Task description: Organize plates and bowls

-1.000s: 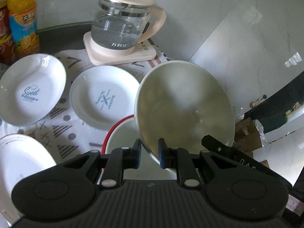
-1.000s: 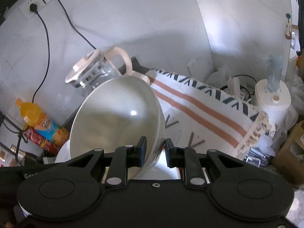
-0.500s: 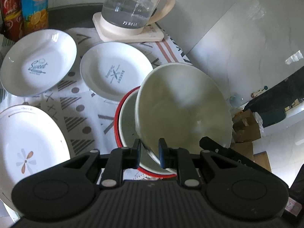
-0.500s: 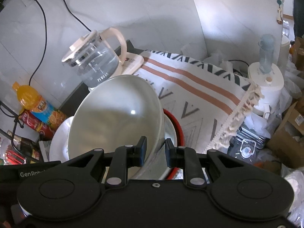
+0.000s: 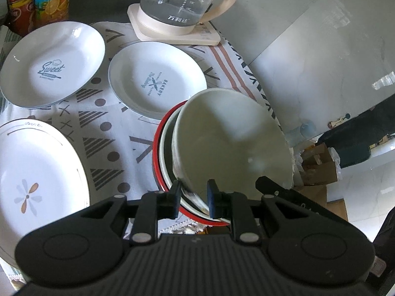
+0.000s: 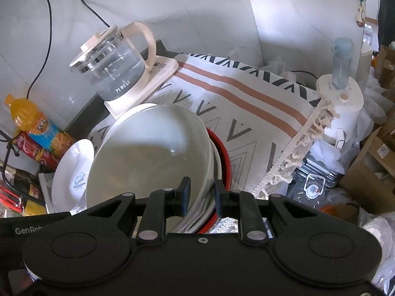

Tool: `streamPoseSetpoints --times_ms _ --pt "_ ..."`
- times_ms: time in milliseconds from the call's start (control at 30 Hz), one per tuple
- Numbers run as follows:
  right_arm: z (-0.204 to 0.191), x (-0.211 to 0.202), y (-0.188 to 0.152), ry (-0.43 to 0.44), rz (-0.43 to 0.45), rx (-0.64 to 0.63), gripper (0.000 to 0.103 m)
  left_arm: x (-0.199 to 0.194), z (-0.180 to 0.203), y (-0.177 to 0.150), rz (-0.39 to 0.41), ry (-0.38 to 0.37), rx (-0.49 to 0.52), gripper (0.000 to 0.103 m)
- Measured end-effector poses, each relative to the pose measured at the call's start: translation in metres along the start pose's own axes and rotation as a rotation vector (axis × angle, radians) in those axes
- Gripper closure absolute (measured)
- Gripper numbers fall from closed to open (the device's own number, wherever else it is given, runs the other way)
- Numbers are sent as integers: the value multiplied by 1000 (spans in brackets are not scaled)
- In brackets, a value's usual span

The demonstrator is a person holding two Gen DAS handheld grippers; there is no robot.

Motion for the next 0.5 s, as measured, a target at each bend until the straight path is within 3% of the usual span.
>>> streamPoseSetpoints --times_ms 500 --pt "-2 -5 6 10 -19 -58 80 -11 -6 4 17 64 8 78"
Point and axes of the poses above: each gripper's, at about its wrist camera, not at the fingertips, and x roughly the way its jaws point, z to its right, y to its top, the point moved 7 cm from there along x, roughly the way its jaws point, and after that the axes turned 13 degrees about y, right-handed, at the moved point
